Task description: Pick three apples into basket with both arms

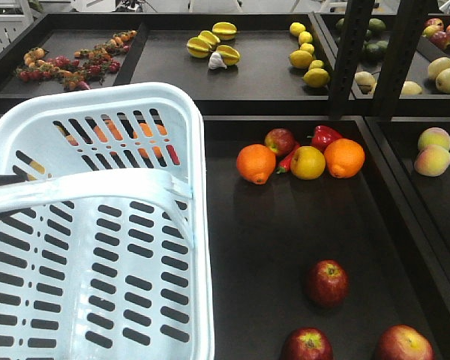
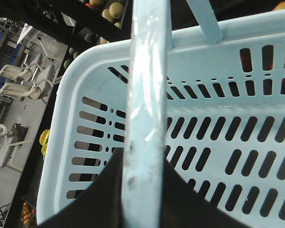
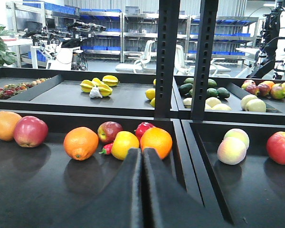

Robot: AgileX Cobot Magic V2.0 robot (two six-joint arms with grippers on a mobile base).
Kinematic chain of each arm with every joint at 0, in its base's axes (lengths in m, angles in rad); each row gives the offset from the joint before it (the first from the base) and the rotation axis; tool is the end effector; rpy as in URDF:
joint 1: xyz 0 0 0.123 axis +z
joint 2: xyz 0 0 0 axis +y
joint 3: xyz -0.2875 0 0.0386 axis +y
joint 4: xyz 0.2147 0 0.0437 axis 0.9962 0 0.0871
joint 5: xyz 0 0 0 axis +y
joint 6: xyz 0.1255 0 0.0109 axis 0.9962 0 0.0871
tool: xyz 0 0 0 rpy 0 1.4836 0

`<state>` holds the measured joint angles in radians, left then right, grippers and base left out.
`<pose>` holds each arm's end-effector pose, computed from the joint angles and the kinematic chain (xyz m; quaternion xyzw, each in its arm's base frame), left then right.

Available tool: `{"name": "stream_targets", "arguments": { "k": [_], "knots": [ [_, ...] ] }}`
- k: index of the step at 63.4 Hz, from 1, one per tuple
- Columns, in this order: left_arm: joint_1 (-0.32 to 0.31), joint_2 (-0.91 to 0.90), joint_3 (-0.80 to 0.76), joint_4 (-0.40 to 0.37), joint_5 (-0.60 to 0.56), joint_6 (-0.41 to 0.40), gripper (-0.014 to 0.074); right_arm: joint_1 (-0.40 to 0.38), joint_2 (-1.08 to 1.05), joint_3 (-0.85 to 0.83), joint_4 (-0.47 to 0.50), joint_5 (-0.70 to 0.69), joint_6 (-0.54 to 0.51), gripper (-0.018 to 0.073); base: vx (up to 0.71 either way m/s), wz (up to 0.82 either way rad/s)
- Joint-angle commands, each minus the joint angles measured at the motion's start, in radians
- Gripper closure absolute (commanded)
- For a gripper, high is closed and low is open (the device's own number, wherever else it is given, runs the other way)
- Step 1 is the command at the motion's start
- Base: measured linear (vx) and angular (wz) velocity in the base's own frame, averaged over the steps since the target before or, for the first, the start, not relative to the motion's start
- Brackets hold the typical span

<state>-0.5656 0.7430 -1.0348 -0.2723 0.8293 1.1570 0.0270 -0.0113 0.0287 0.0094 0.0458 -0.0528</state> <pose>0.0875 -0.0852 0.3978 0.6208 0.5653 0.0257 0.5425 0.0534 0.0015 0.2013 -0.0247 0.6981 -0.0057 0.7155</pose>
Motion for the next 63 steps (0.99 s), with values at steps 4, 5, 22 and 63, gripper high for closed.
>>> {"name": "stream_targets", "arguments": {
  "k": [4, 5, 22, 63],
  "knots": [
    [-0.005, -0.003, -0.033, -0.034, -0.089, -0.009, 0.0603, -0.007, 0.001, 0.013, -0.009, -0.073, -0.001, 0.0568, 0.0, 0.0],
    [-0.005, -0.003, -0.033, -0.034, -0.088, -0.009, 0.0603, -0.007, 0.001, 0.013, -0.009, -0.073, -0.001, 0.0568, 0.0, 0.0],
    [-0.005, -0.003, -0.033, -0.034, -0.069, -0.009, 0.0603, -0.007, 0.001, 0.013, -0.009, -0.073, -0.001, 0.0568, 0.0, 0.0],
    [-0.005, 0.062, 0.03, 0.047, -0.128, -0.008, 0.0603, -0.007, 0.001, 0.013, -0.009, -0.073, -0.001, 0.0568, 0.0, 0.0]
  ]
}}
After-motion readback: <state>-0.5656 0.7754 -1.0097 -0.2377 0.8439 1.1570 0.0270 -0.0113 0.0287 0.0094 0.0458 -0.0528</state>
